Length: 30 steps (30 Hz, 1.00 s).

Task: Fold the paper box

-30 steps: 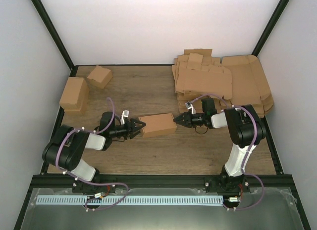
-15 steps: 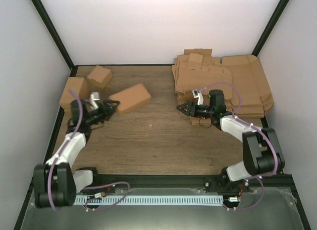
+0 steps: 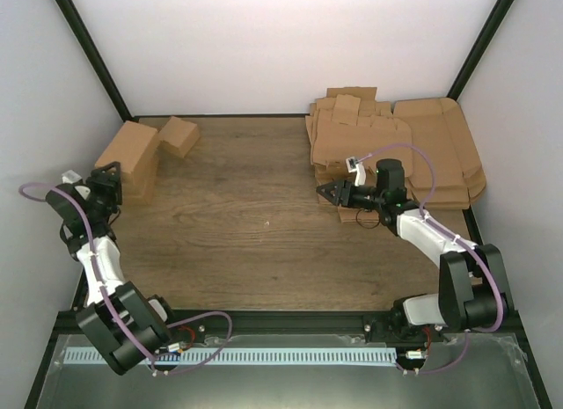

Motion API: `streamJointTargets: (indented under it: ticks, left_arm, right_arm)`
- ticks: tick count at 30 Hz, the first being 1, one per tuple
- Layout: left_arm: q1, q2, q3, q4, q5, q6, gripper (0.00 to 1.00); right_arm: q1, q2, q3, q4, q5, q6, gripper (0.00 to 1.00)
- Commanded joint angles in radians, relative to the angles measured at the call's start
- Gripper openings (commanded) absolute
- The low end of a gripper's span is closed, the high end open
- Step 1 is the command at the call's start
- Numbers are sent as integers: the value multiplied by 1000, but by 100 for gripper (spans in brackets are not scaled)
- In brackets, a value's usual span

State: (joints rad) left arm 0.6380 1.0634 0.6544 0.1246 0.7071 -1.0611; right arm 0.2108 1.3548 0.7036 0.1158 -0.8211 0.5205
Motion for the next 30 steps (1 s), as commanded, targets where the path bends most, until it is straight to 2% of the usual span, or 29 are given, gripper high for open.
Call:
streamJointTargets:
  ticks: [1,4,10,17,30]
  left_arm:
    - [9,17,-16,177,-162,-153,40]
    - [9,73,-25,273,-238,-220,40]
    - [6,221,0,413,-262,-340,40]
    - [-13,287,63,409,-275,-318,40]
    - [-99,386,25,497,-297,-354,39]
  right_arm:
    - [-11,-48,4,-9,-4,-2,53]
    - [-10,-64,-9,6,1,4,53]
    - [-11,-94,-30,52,-1,33,53]
    - [-10,-86,-16,52,-7,27,53]
    - [-11,-33,-4,53,-27,17,52]
